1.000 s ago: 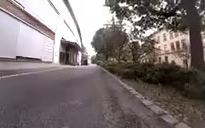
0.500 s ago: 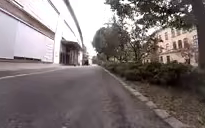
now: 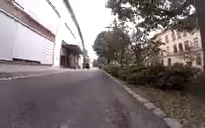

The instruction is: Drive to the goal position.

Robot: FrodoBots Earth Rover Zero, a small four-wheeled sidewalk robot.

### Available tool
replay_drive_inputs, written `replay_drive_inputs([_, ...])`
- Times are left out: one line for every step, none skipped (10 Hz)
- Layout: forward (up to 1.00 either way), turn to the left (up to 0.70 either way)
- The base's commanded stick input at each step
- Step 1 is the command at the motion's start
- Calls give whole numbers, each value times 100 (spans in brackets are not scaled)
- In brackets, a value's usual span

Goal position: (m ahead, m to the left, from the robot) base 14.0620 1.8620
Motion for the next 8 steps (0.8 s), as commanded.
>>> replay_drive_inputs([70, 0])
replay_drive_inputs([70, 0])
replay_drive_inputs([70, 0])
replay_drive_inputs([70, 0])
replay_drive_inputs([70, 0])
replay_drive_inputs([70, 0])
replay_drive_inputs([70, 0])
replay_drive_inputs([70, 0])
